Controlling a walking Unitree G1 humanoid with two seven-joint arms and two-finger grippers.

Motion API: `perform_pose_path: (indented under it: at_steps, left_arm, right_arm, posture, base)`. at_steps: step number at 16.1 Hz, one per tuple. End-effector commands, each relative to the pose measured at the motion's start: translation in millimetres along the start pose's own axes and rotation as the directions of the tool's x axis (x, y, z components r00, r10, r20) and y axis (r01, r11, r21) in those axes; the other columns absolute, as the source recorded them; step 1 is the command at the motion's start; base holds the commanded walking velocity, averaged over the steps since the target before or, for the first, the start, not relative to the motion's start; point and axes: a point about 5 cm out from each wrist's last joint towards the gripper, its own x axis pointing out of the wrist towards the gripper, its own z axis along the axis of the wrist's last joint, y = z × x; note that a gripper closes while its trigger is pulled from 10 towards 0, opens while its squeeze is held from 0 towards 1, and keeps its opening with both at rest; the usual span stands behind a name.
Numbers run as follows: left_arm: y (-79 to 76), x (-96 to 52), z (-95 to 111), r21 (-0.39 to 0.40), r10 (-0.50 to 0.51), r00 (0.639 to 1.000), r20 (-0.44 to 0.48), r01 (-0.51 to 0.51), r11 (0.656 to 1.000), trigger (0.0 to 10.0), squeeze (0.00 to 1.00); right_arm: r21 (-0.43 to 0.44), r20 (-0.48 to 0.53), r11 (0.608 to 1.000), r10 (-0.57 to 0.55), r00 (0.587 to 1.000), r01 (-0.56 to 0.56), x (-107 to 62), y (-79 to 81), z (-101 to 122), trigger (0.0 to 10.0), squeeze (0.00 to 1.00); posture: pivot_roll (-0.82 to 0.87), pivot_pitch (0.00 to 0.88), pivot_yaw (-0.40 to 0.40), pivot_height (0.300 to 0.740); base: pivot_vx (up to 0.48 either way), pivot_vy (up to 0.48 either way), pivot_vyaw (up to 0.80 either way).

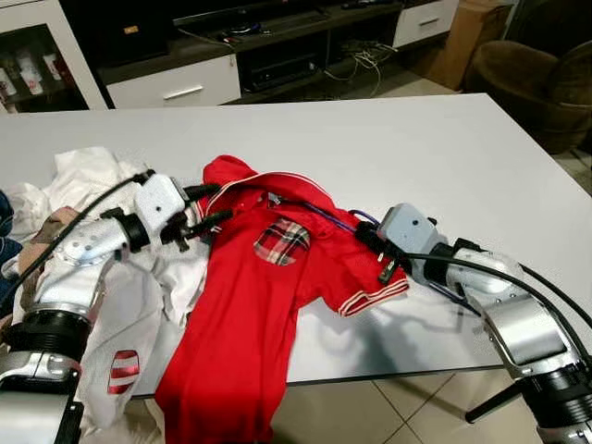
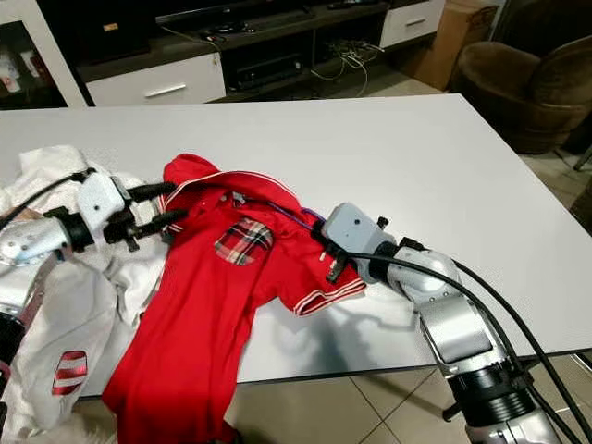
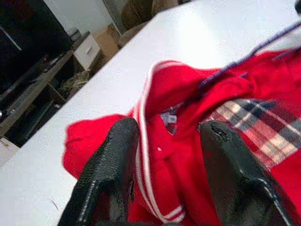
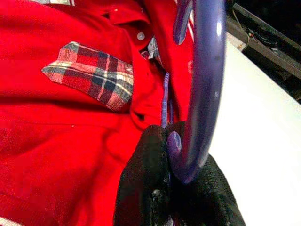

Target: Hang hanger

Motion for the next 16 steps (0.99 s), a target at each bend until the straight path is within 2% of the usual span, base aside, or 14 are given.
perform_pose_path:
  at_steps: [1, 2, 4, 5, 6, 7, 9, 11, 13, 16]
  left_arm:
    - [8.5, -8.9, 4, 0.003, 0.043, 0.999, 0.011, -0.043, 0.999, 10.0, 0.36]
    - [10.3, -12.8, 3, -0.014, 0.075, 0.997, 0.004, -0.075, 0.997, 10.0, 0.00]
    - [11.2, -19.6, 0, -0.044, 0.129, 0.992, -0.014, -0.129, 0.991, 10.0, 0.00]
    - [11.8, -19.5, -3, -0.039, 0.233, 0.972, -0.041, -0.235, 0.971, 10.0, 0.00]
    - [13.2, -15.7, -4, -0.063, 0.416, 0.909, -0.017, -0.416, 0.907, 10.0, 0.00]
    - [13.9, -14.5, -5, -0.109, 0.526, 0.851, 0.001, -0.523, 0.845, 10.0, 0.00]
    - [9.2, -11.9, -8, -0.162, 0.606, 0.795, -0.005, -0.599, 0.784, 10.0, 0.00]
    - [8.6, -10.6, -10, -0.267, 0.680, 0.733, -0.018, -0.659, 0.703, 10.0, 0.00]
    - [5.2, -8.9, -10, -0.325, 0.716, 0.697, -0.040, -0.687, 0.650, 10.0, 0.00]
    - [-7.6, -2.6, -6, -0.332, 0.731, 0.681, -0.044, -0.700, 0.632, 10.0, 0.00]
  right_arm:
    - [0.021, -0.040, 1.000, 0.006, 0.999, -0.005, -4.1, -0.2, -8, 10.0, 0.00]
    - [0.021, -0.040, 1.000, 0.003, 0.999, -0.002, -4.6, -0.8, -8, 10.0, 0.00]
    - [0.023, -0.037, 1.000, -0.009, 0.999, 0.009, -5.5, -3.0, -7, 10.0, 0.00]
    - [0.028, -0.032, 0.999, -0.021, 0.999, 0.022, -6.5, -4.3, -7, 10.0, 0.00]
    - [0.038, -0.021, 0.998, -0.053, 0.998, 0.054, -6.2, -7.9, -6, 10.0, 0.00]
    - [0.050, -0.010, 0.996, -0.077, 0.997, 0.077, -5.3, -10.8, -5, 10.0, 0.00]
    - [0.100, 0.051, 0.990, -0.102, 0.994, 0.096, -2.8, -13.9, 4, 10.0, 0.00]
    - [0.149, 0.128, 0.986, -0.094, 0.987, 0.074, -3.9, -14.4, 15, 10.0, 0.00]
    - [0.180, 0.175, 0.981, -0.100, 0.979, 0.068, -6.7, -15.9, 21, 10.0, 0.00]
    - [0.238, 0.223, 0.969, -0.126, 0.967, 0.072, -10.8, -18.8, 26, 10.0, 0.00]
  posture:
    - [0.01, 0.000, 0.033, 0.740]
    - [0.01, 0.000, 0.033, 0.740]
    - [0.01, 0.000, 0.033, 0.740]
    - [0.02, 0.002, 0.036, 0.740]
    - [0.03, 0.003, 0.042, 0.740]
    - [0.03, 0.003, 0.042, 0.740]
    - [0.04, 0.003, 0.036, 0.740]
    - [0.04, 0.002, 0.037, 0.740]
    - [0.04, 0.002, 0.040, 0.740]
    - [0.04, 0.003, 0.042, 0.740]
  base:
    - [0.000, 0.000, 0.00]
    - [0.000, 0.000, 0.00]
    - [0.000, 0.000, 0.00]
    - [0.000, 0.000, 0.00]
    - [0.000, 0.000, 0.00]
    - [0.000, 0.000, 0.00]
    - [0.000, 0.000, 0.00]
    - [0.000, 0.000, 0.00]
    - [0.000, 0.000, 0.00]
    - [0.000, 0.000, 0.00]
